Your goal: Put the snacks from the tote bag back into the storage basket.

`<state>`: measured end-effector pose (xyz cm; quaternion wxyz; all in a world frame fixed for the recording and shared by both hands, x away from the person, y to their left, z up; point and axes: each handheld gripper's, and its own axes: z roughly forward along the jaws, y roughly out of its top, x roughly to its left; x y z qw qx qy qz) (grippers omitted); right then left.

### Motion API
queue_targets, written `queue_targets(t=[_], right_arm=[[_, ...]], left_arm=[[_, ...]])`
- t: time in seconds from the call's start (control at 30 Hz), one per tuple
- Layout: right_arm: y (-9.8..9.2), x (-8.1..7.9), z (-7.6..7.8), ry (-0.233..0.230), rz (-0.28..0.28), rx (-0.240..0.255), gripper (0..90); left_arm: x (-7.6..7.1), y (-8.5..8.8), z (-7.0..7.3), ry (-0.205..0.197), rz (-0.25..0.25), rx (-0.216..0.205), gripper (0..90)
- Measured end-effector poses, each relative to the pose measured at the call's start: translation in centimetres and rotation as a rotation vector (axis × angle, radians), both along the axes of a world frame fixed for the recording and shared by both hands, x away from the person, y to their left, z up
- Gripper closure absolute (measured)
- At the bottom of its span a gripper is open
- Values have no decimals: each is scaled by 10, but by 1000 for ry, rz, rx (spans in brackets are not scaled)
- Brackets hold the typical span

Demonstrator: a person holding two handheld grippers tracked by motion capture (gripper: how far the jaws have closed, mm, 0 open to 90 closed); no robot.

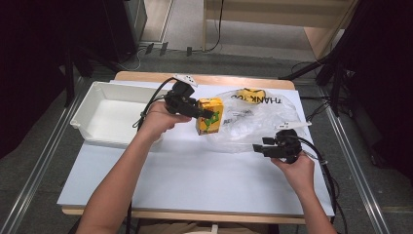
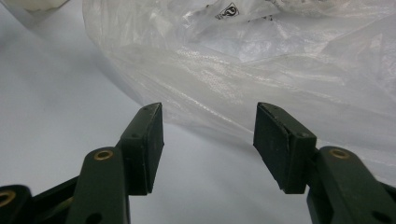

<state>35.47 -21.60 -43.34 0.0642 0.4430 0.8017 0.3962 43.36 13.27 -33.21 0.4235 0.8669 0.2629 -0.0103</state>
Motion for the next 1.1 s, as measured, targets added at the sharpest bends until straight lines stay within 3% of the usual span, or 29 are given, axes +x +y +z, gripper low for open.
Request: queue_targets(t=[0.43, 0.53, 0.97, 1.1], right_arm=[[0, -1, 1, -6, -1, 7, 442], [1, 0, -1, -4, 4, -15, 448], [3, -1, -2, 6, 21, -21, 452], [3, -1, 0, 5, 24, 5, 436]], left_arm=[[3, 21, 7, -3, 35, -1, 522], [3, 23, 10, 11, 42, -7, 521], [4, 36, 14, -6, 67, 0, 521], [6, 41, 13, -18, 74, -14, 521]])
